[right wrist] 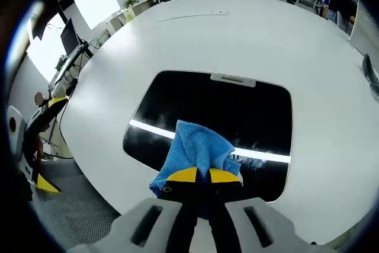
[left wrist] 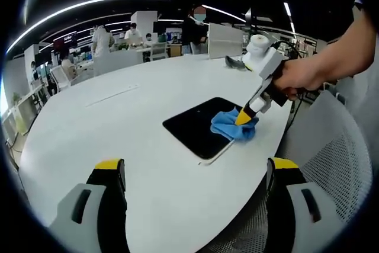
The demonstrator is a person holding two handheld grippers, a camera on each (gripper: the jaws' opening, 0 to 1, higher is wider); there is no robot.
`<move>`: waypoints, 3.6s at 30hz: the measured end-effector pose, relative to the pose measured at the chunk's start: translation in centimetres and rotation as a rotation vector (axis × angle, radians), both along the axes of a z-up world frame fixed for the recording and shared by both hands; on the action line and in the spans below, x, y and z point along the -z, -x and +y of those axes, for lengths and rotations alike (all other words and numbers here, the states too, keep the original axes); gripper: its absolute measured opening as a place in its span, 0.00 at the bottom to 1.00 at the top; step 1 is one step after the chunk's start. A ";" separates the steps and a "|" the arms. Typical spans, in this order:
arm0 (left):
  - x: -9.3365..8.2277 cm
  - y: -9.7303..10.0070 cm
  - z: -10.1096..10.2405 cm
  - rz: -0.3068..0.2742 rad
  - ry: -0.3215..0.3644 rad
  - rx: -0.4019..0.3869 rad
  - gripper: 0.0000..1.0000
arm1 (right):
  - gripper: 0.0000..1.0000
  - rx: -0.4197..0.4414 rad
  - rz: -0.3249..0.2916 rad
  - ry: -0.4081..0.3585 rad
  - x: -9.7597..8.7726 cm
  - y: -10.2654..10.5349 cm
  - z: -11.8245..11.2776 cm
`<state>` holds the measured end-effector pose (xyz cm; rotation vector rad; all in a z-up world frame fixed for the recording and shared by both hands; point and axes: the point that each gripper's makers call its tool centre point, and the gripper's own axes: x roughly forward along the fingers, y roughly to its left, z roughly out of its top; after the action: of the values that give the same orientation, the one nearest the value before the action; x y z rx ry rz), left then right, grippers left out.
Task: Wipe the mirror surface with the cleaning cloth until all visible marks leave the cleaned area.
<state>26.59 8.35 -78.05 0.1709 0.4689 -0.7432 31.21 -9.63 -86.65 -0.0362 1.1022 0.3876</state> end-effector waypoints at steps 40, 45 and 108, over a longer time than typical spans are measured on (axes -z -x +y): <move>0.0 -0.2 0.0 0.012 0.018 -0.007 0.99 | 0.00 -0.008 -0.031 0.034 0.0 -11.3 0.3; 0.3 -0.3 0.1 0.015 0.004 -0.009 0.99 | 0.00 -0.028 -0.034 0.043 0.1 -11.4 0.4; 0.8 -0.3 0.4 0.019 -0.023 -0.021 0.99 | 0.00 0.017 -0.021 0.092 0.2 -10.4 -4.2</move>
<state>26.88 8.74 -78.84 0.1805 0.4971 -0.7200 41.61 -13.85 -86.84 -0.1117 1.0986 0.3206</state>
